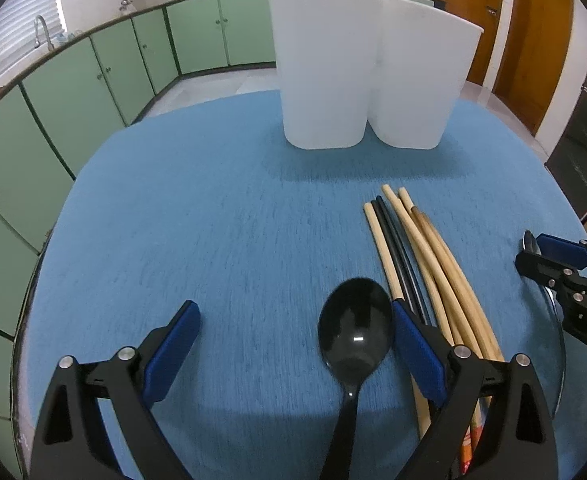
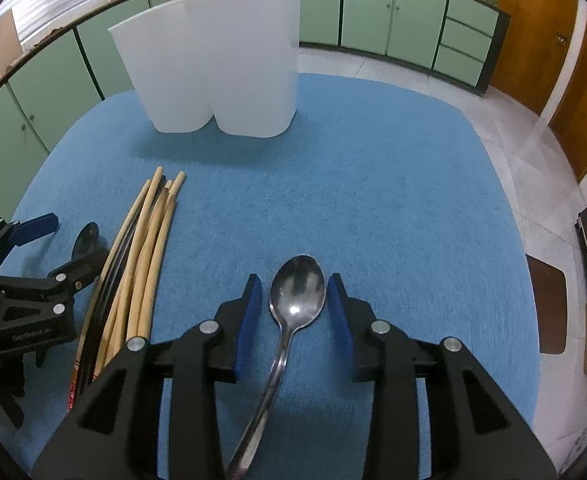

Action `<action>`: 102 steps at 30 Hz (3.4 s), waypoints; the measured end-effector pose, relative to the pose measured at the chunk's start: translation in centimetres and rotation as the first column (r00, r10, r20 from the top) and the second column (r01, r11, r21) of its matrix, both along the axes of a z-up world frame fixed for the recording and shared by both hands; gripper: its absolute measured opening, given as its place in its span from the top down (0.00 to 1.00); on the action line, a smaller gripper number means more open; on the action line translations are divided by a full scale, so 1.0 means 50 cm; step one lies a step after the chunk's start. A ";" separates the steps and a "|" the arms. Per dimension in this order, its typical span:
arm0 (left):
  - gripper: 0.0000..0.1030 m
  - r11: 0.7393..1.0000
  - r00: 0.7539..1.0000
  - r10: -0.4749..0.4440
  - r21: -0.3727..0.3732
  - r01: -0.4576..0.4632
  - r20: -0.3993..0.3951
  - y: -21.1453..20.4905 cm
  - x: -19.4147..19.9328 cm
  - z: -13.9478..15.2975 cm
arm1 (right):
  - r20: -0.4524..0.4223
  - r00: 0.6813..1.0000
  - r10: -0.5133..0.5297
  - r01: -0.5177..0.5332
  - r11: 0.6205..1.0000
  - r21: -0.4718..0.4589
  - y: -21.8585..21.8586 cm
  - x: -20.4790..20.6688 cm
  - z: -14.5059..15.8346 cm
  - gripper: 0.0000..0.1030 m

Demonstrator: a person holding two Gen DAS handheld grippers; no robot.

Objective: Organize utensils
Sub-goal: 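Grasp the black spoon with the left tool while the right tool holds the silver spoon, then carry both spoons over the white holder and release them inside, then move both open tools back to the chopstick bundle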

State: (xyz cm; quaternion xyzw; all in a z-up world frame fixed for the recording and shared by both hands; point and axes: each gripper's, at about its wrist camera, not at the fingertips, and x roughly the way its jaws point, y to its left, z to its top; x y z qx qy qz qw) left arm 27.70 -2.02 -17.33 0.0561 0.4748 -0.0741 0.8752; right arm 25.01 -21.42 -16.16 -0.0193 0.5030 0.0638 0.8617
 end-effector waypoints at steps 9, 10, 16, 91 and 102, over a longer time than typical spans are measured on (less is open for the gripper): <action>0.61 0.996 0.998 -0.068 -0.063 0.068 -0.005 0.001 0.001 0.019 | -0.105 0.994 -0.019 0.021 1.000 0.023 -0.004 0.034 -0.002 0.73; 0.66 0.995 0.997 -0.072 -0.070 0.071 -0.005 -0.003 0.002 0.020 | -0.107 0.994 -0.018 0.021 0.999 0.024 -0.004 0.036 -0.002 0.73; 0.66 0.979 0.995 -0.063 -0.187 0.077 0.076 0.027 -0.021 0.069 | 0.072 0.997 0.039 -0.048 0.992 0.116 -0.021 0.004 0.051 0.73; 0.23 0.992 0.994 -0.044 -0.113 0.056 0.103 0.042 -0.347 0.033 | 0.147 0.989 0.027 -0.051 0.985 0.163 0.005 -0.353 -0.003 0.42; 0.23 0.996 0.994 -0.052 -0.069 0.059 0.098 0.027 -0.363 0.016 | 0.136 0.985 0.103 -0.114 0.991 0.076 0.045 -0.358 -0.019 0.51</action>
